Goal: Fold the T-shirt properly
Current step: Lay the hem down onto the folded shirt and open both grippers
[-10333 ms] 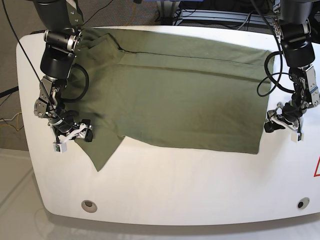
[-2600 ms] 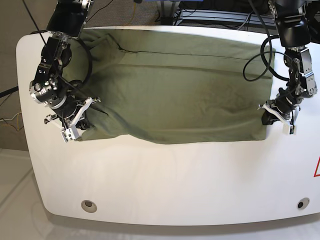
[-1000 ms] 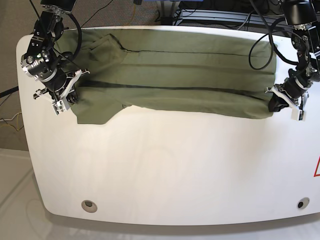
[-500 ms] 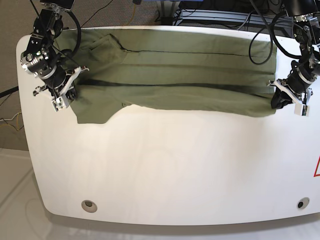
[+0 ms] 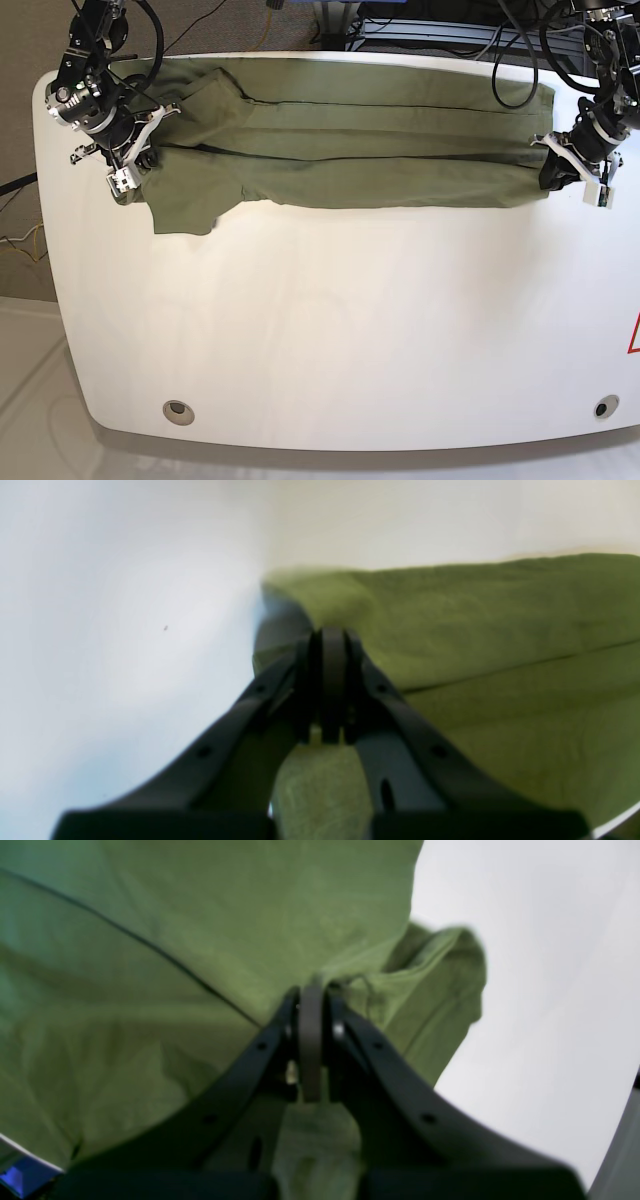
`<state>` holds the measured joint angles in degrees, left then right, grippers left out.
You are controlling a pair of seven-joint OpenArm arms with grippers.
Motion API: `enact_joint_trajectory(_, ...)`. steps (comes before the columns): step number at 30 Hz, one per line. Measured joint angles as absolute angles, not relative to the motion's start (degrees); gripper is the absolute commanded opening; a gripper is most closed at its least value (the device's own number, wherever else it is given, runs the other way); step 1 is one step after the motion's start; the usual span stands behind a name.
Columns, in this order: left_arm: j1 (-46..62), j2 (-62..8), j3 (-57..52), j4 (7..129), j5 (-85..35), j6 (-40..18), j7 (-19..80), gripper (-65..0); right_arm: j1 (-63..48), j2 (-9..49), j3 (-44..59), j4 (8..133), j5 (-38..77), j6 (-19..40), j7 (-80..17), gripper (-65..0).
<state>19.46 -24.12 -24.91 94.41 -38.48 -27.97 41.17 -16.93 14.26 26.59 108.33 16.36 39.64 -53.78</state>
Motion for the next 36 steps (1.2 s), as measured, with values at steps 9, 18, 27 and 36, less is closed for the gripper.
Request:
enact_joint_trajectory(9, 20.62, -24.56, -26.11, 97.27, -39.55, -28.8, 44.36, -52.7, -17.02, 14.28, 27.09, 109.43, 16.34, 39.18, -53.19, -63.3)
enact_joint_trajectory(18, 21.15, -24.53, -25.98, 97.36, -38.7, -28.73, 43.86, -64.1, -17.04, 14.26, 27.42, 109.45, 16.36, 39.09, -53.67, -65.0)
enact_joint_trajectory(27, 19.99, -24.29, -26.17, 98.06, -38.52, -28.73, 45.74, -49.3, -17.23, 14.26, 27.38, 109.67, 16.36, 39.07, -54.89, -34.5)
enact_joint_trajectory(36, 19.77, -24.29, -26.28, 98.35, -38.33, -28.6, 45.87, -33.5, -18.0, 14.28, 27.42, 109.75, 16.34, 39.03, -55.16, -30.2)
